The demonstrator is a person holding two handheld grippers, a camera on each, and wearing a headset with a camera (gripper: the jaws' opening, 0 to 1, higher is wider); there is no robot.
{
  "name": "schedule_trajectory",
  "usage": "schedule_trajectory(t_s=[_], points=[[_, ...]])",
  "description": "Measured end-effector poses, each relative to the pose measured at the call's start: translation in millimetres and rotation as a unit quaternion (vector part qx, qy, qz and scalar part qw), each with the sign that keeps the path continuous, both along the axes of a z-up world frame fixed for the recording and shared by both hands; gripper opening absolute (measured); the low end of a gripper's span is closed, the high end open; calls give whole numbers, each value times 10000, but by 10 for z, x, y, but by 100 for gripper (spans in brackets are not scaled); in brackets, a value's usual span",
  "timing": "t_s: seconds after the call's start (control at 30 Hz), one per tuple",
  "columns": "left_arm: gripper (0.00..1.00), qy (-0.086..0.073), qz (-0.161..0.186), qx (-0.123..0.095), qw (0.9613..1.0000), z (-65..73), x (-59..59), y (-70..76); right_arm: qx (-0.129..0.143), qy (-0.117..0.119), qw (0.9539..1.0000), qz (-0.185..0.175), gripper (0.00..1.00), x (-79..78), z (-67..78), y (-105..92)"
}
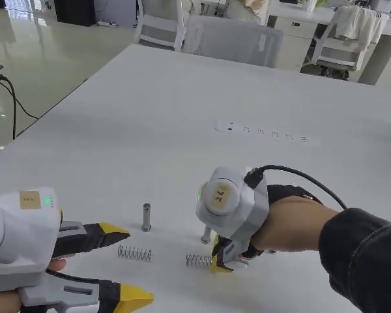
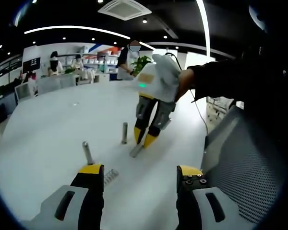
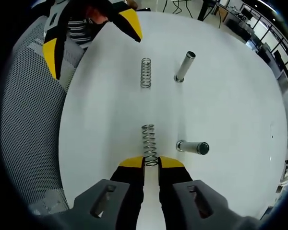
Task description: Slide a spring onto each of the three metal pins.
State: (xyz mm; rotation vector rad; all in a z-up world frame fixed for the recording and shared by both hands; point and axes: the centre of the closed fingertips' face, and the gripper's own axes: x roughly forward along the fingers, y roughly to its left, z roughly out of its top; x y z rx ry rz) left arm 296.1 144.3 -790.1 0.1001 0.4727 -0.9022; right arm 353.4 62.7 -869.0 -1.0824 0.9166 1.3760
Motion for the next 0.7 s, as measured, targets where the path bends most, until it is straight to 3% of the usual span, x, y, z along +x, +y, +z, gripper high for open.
schedule_trajectory(t_s=[0.33,0.57,0.7], points=[[55,3,-81,11,10000,-2,-14,-41,153,59,9998,-59,7,-95,212,42],[51,-11,-194,27,9998,0,-36,-86,350,242,9990,146,7,-297,427,172],[48,-40,-258,28,9997,14,-47,-111,388,215,9986,296,7,-367,511,236]])
